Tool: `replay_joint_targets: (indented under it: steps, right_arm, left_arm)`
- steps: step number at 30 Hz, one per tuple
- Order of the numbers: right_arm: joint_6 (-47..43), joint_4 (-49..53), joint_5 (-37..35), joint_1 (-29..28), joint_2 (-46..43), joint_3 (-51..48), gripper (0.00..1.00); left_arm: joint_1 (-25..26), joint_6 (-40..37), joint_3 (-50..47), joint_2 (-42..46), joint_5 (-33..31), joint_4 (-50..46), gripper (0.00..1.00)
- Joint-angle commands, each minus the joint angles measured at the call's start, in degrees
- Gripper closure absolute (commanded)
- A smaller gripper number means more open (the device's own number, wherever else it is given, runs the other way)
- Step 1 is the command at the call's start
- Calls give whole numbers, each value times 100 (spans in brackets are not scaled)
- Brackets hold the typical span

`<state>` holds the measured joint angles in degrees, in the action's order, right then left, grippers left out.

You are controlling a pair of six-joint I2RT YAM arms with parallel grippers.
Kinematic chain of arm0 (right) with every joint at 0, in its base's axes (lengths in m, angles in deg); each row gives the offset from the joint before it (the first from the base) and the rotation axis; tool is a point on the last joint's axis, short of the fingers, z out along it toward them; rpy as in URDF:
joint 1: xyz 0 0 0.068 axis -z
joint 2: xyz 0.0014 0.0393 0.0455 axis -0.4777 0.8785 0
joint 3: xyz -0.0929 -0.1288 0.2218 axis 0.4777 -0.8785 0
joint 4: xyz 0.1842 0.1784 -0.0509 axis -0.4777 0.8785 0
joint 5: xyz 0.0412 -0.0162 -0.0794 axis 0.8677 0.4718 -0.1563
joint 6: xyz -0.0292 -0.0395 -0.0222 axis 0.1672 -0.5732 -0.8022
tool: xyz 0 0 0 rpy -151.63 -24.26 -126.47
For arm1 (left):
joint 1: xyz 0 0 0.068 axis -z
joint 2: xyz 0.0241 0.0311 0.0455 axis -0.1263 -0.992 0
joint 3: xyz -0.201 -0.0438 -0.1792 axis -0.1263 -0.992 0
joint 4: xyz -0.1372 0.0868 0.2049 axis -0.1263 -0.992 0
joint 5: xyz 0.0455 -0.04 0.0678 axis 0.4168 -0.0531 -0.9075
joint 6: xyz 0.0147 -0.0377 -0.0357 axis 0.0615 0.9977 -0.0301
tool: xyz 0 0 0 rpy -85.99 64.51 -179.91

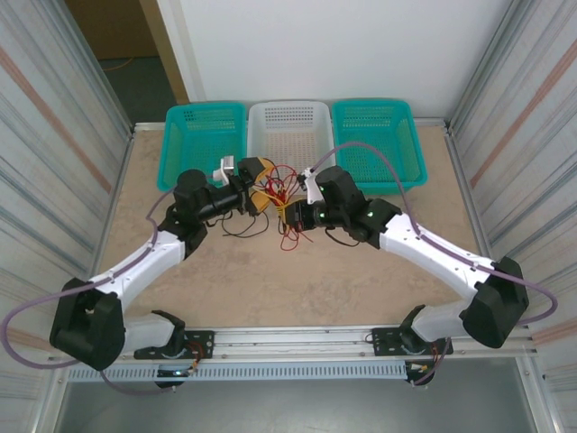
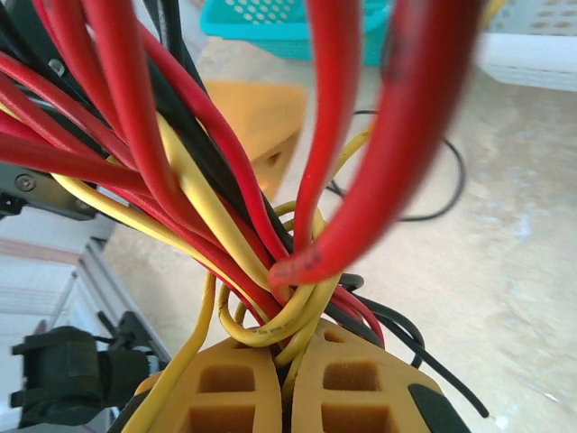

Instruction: Untangle the cables

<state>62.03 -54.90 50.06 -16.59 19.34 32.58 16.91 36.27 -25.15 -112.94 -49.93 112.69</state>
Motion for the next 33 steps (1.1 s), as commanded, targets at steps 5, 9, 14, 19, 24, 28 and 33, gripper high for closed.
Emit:
replay_joint_targets:
  steps: [5,9,14,19,24,28,33]
  right_arm:
    - [-140,1375,-372,247,-367,512,100]
    - [-290,1898,-382,335,-262,784,100]
    - [-423,2449,-460,339,41,1124,100]
    - [-392,2727,-553,304,369,1403,100]
    - [-401,2618,-602,145,448,1407,100]
    - [-392,2495,-535,65,445,1354,100]
    - [-410,2330,-418,-69,456,1360,100]
  left_arm:
    - [-477,-3054,1048,602,-71,-4220,1]
    - [-433,-4443,1504,857,-912,-5642,1]
    - [-126,-5053,1654,1220,-901,-5585,2]
    - [842,-4526,1609,915,-710,-4968,5]
    - [1222,-3185,1249,594,-1207,-4227,15]
    - [1015,-2192,841,667,-1472,-3490,21]
    - [985,-1892,869,324,-1266,-3147,23]
